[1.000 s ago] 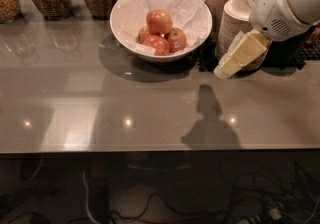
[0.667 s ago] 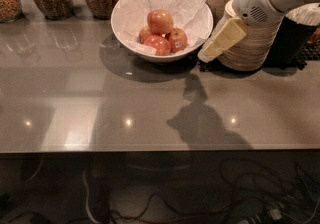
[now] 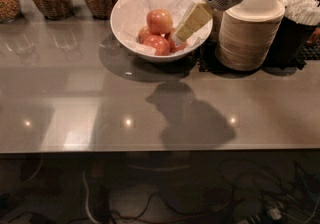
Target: Pick apple from white bowl
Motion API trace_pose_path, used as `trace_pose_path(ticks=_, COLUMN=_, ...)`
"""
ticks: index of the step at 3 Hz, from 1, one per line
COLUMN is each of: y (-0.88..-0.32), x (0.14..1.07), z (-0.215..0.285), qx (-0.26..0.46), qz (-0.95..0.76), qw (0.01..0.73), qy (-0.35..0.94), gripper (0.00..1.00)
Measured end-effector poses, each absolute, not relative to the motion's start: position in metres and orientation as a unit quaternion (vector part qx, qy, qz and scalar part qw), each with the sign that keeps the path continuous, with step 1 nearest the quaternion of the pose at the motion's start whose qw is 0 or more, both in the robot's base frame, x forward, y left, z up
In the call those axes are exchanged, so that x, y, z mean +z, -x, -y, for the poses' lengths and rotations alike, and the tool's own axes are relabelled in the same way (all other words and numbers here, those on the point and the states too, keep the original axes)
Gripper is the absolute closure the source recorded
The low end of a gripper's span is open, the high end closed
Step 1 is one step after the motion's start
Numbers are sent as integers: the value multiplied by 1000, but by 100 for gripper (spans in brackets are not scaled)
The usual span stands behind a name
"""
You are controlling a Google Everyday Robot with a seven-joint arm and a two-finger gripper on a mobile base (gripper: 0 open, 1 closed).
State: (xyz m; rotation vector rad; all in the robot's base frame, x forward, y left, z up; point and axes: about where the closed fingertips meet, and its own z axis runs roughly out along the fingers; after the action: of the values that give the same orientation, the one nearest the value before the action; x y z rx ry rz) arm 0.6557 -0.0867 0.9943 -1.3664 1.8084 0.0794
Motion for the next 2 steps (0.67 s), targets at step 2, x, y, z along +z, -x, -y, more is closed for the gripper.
trace_pose_path(ticks=2, y=-699, x=977, z=46, qx=62, qz=-719, qw=422, qy=548, gripper=0)
